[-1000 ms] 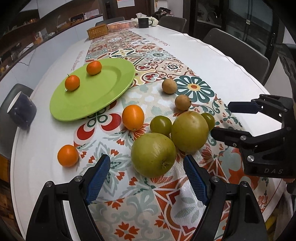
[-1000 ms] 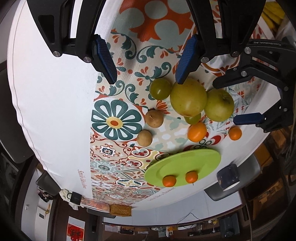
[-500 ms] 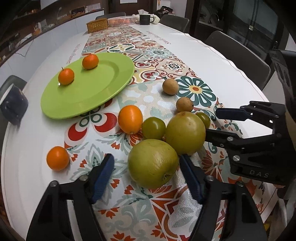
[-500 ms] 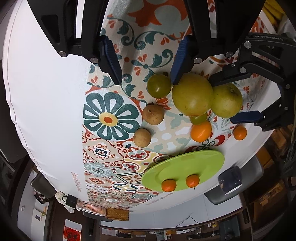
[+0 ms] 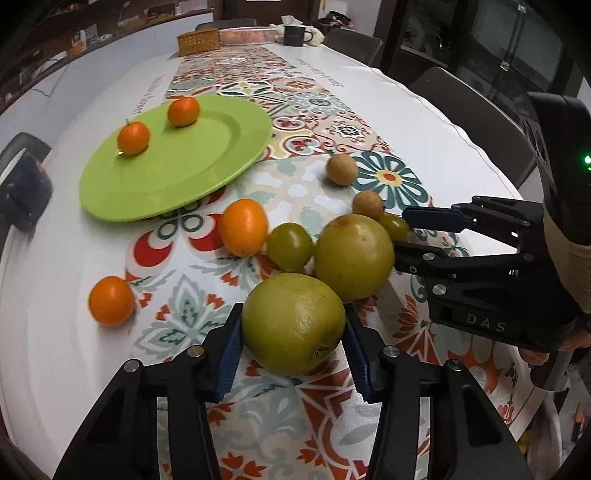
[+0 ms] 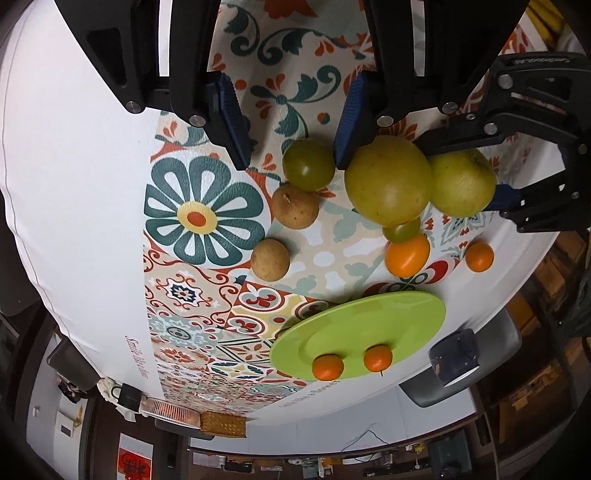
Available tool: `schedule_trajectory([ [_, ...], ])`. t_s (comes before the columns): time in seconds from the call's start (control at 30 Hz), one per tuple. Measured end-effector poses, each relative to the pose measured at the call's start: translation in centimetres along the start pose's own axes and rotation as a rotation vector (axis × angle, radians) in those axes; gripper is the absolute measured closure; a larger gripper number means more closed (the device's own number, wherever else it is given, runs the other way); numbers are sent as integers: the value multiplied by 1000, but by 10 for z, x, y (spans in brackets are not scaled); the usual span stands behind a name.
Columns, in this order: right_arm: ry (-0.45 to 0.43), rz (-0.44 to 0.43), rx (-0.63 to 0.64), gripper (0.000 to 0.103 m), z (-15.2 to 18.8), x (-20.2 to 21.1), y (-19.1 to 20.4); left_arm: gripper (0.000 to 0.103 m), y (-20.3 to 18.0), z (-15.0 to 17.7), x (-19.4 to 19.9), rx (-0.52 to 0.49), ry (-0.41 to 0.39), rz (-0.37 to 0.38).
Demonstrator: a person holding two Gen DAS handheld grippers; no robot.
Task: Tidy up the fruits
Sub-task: 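Grasp a green pear with the left tool while the right tool grasps a green lime, then place the pear on the green plate with the left tool while the right tool places the lime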
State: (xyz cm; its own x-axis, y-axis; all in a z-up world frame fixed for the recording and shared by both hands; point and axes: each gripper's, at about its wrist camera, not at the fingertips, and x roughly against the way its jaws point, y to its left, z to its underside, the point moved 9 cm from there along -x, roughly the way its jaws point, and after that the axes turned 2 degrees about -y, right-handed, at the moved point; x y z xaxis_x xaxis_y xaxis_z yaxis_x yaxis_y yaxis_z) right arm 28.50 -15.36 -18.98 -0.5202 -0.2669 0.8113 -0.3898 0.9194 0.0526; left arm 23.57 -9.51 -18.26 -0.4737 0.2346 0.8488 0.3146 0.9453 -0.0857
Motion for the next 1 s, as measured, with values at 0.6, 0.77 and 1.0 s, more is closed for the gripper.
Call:
schedule_trajectory([
  [0.6, -49, -10, -54, 74, -5, 25, 9, 53, 13, -10, 32, 42, -87, -23],
  [0.77, -102, -15, -43, 74, -16, 49, 18, 53, 13, -20, 53, 39, -142, -20],
  [1.0, -175, -32, -17, 74, -41, 75, 34, 53, 25, -36, 79, 42, -207, -45],
])
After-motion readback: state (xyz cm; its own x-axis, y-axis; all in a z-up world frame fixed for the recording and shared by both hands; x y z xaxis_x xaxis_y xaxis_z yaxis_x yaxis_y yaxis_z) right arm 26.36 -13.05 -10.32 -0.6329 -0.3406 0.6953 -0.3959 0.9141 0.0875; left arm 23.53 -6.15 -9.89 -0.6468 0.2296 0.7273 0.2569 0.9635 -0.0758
